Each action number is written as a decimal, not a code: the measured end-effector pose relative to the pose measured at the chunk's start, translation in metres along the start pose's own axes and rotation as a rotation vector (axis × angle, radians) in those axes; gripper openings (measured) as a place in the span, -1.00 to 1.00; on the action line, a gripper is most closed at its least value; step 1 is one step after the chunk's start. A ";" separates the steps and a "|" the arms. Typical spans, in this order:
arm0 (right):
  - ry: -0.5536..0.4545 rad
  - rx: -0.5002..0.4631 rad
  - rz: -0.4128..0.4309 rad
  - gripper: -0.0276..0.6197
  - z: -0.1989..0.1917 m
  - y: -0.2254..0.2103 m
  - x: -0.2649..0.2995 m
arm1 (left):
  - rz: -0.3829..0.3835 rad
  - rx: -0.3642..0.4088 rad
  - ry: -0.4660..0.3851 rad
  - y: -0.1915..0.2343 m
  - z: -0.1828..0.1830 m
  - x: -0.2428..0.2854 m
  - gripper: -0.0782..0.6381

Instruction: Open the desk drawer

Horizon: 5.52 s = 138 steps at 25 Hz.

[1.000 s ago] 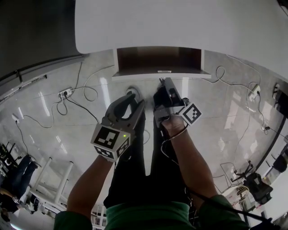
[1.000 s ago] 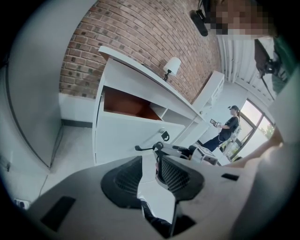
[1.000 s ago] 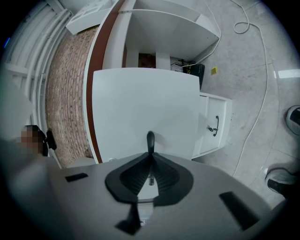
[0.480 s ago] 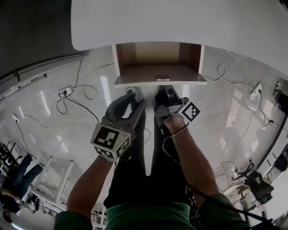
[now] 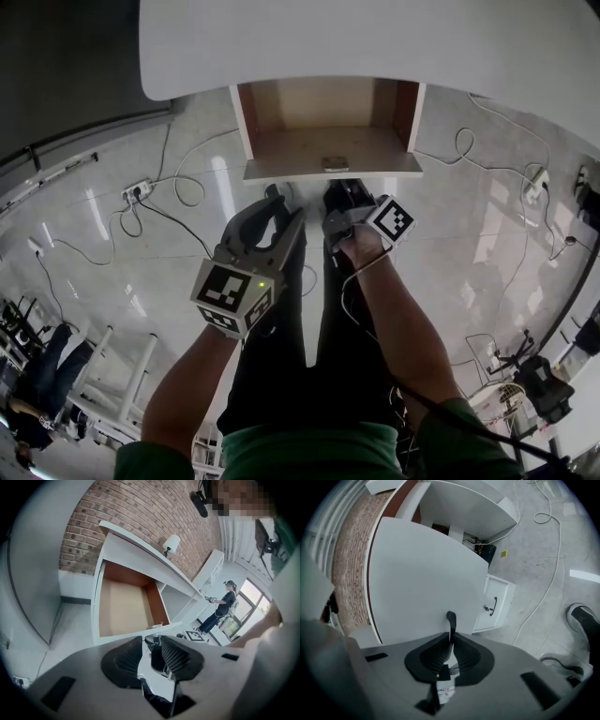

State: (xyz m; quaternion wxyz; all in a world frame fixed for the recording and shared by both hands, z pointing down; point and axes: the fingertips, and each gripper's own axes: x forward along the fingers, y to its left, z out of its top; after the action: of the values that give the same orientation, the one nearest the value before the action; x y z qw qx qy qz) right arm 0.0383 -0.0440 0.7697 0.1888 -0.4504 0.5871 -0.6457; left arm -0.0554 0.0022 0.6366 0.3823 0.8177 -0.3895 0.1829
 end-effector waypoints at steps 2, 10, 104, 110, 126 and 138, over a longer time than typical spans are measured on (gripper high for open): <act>0.004 0.011 -0.029 -0.83 -0.002 -0.005 -0.001 | 0.001 0.004 -0.002 -0.001 0.002 -0.001 -0.44; 0.009 0.001 -0.025 -0.83 -0.002 -0.010 0.000 | -0.003 0.008 -0.025 0.000 0.013 0.006 -0.44; -0.516 -1.785 0.222 -0.91 0.114 0.726 -0.137 | 0.241 0.516 -0.907 -0.130 0.510 -0.343 -0.75; -0.511 -1.771 0.211 -0.91 0.115 0.723 -0.133 | 0.230 0.512 -0.905 -0.127 0.512 -0.342 -0.75; -0.510 -1.770 0.198 -0.91 0.111 0.728 -0.125 | 0.203 0.513 -0.891 -0.118 0.518 -0.343 -0.75; -0.492 -1.763 0.183 -0.91 0.098 0.724 -0.122 | 0.169 0.498 -0.893 -0.104 0.509 -0.338 -0.75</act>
State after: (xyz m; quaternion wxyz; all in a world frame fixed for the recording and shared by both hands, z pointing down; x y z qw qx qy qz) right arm -0.0252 -0.1810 0.0449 -0.0530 -0.5078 0.8435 0.1672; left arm -0.1865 -0.1780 0.0582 -0.0433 0.8479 -0.5241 -0.0663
